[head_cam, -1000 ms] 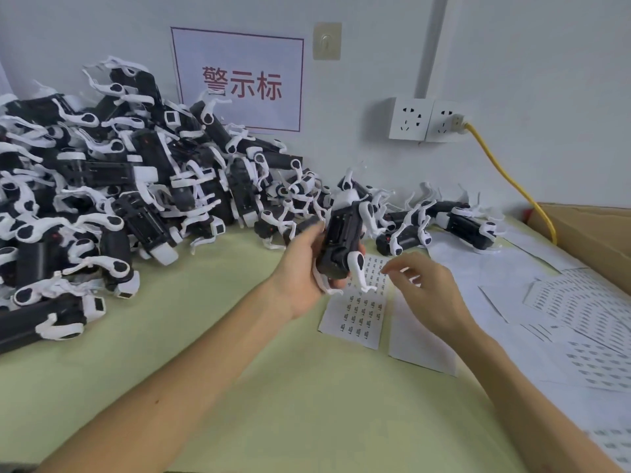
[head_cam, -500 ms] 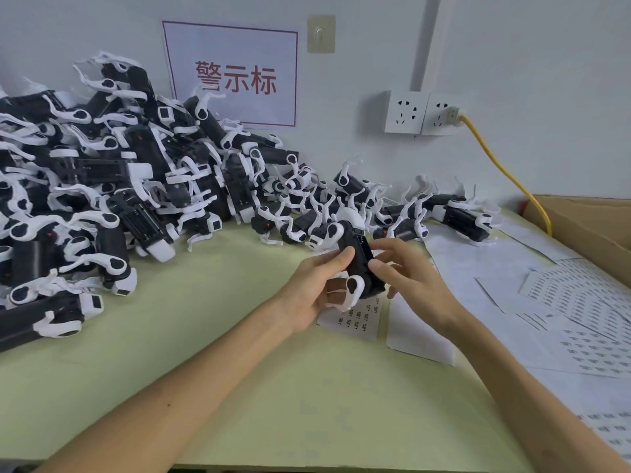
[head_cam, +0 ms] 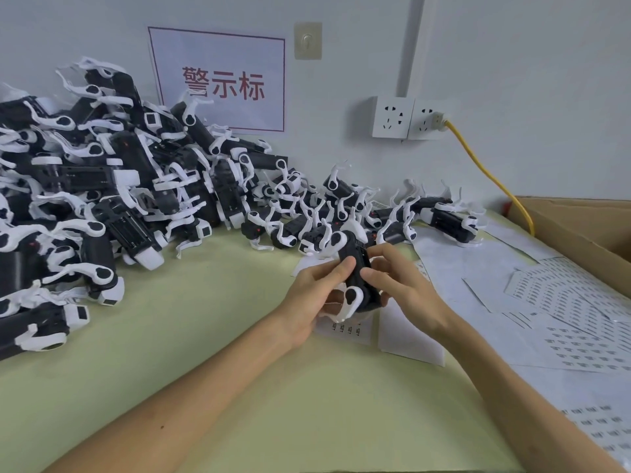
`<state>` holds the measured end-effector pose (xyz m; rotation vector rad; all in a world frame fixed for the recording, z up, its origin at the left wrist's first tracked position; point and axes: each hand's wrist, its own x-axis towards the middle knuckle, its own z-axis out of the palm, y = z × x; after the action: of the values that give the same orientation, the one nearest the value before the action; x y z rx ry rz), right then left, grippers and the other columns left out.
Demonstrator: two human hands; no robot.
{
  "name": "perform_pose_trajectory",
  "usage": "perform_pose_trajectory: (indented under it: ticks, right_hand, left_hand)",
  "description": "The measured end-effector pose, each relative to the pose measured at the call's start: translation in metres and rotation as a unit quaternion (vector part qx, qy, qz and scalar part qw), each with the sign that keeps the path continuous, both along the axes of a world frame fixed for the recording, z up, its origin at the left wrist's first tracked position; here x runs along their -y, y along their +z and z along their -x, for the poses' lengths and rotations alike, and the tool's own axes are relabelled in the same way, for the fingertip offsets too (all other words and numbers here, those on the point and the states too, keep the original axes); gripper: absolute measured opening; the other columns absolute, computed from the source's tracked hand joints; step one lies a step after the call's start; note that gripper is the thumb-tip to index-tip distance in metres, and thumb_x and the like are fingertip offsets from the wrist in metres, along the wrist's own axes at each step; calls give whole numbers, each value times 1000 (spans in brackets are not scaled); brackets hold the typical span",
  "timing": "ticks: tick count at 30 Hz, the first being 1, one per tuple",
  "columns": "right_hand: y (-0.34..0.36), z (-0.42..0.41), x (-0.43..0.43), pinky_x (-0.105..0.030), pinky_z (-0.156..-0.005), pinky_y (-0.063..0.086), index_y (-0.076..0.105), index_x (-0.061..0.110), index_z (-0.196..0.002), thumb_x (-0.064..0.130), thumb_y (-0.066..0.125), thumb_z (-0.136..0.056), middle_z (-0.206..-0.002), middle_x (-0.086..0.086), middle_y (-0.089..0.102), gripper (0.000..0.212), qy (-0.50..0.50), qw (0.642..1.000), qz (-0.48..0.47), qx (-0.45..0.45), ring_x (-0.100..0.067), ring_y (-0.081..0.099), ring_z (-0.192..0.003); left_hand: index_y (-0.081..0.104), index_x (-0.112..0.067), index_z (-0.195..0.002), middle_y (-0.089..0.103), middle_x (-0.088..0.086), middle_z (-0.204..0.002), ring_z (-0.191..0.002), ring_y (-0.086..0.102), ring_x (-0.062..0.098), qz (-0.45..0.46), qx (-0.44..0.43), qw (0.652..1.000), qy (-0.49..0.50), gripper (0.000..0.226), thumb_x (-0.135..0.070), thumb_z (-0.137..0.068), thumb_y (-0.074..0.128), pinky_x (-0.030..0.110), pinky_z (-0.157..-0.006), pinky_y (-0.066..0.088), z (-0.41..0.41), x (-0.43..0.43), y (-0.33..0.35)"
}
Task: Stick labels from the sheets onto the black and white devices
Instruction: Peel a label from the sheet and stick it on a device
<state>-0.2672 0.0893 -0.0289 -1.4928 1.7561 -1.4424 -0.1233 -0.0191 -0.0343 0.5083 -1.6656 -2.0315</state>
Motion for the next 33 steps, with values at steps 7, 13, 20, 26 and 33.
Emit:
perform_pose_trajectory:
  ticks: [7,13,20,26,33]
  right_hand:
    - [4,-3,1,-37,-61,42,56,35,-75,56,54,-90,-63,12,54,26,-70,996,56,9,-11,49,-63]
    - [12,1,-1,-25,-57,43,48,22,-64,34,69,-93,-61,6,53,37,-19,988,68,136,-13,51,-57]
    - [14,2,-2,-23,-58,42,49,15,-68,24,64,-92,-61,-2,46,30,59,967,57,241,-15,43,-56]
    - [12,3,-2,-23,-63,45,62,17,-82,21,76,-89,-74,-1,55,16,72,978,45,191,-13,52,-66]
    - [8,-2,0,-24,-66,44,60,15,-91,23,80,-80,-75,5,57,24,51,991,40,114,-15,51,-72]
  left_hand:
    - [80,-36,-95,76,-8,-83,-69,67,9,118,-12,993,1,9,-40,-92,72,20,-59,53,-1,-6,-3]
    - [79,-30,-101,77,-1,-90,-71,66,15,85,-4,996,-33,23,-43,-88,66,21,-56,51,-4,-9,3]
    - [79,-25,-108,76,11,-109,-91,72,24,-77,-40,994,-73,30,-37,-84,65,31,-70,56,-5,-5,3]
    - [69,-24,-131,77,14,-103,-73,73,27,-135,-101,983,-78,47,-35,-85,68,31,-60,57,-5,2,2]
    - [70,-6,-121,73,20,-109,-89,74,28,-128,-80,988,-30,49,-37,-83,77,35,-67,61,-2,8,1]
